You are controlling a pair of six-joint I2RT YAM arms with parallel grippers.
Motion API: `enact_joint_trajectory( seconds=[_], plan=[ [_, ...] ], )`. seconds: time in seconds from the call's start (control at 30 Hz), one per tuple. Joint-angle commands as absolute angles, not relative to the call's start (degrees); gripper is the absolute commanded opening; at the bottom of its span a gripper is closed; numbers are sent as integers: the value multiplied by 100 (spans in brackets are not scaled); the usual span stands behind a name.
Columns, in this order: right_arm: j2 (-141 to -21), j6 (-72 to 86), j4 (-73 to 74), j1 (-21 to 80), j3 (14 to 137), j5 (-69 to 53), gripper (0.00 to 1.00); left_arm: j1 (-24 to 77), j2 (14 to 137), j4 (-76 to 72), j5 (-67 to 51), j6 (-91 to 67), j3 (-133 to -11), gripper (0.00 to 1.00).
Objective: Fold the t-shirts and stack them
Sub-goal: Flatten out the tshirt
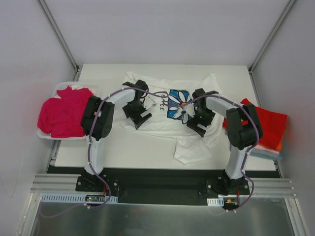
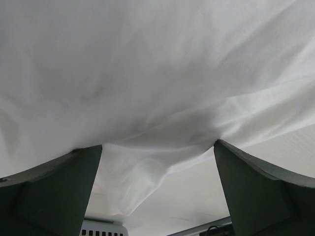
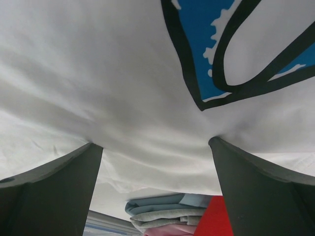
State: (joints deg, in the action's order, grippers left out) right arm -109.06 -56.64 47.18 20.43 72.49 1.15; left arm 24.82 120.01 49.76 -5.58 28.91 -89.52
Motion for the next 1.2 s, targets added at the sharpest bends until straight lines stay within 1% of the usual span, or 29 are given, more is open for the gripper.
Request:
enact_joint_trajectory(
  seconds=[0.0,0.17,0.23,0.7,0.93,1.03,1.17],
  plan=[
    [-11223,-5950,4728,1829,7646,123,97,2531,12094,4931,-519,2892,-8798,99],
    [-11504,-6038,4833,1670,8102,158,96,2514,12234,4939,-413,2935,-9017,99],
    [-11566,-6073,4904,1609,8235,150,97,2479,12261,4931,-510,2953,-9175,95],
    [-11953,-6188,5045,1529,8947,229,97,2101,12884,5018,-299,3094,-10827,98],
    [-12120,-6223,5062,1494,9202,281,97,2030,13052,5089,-167,3199,-11101,98],
    [-11954,-6135,5106,1494,9158,211,97,2030,12842,5124,-298,3138,-11004,98],
    [-11278,-5881,5054,1608,8895,325,97,2056,12070,5124,-650,3006,-10811,98]
  ],
)
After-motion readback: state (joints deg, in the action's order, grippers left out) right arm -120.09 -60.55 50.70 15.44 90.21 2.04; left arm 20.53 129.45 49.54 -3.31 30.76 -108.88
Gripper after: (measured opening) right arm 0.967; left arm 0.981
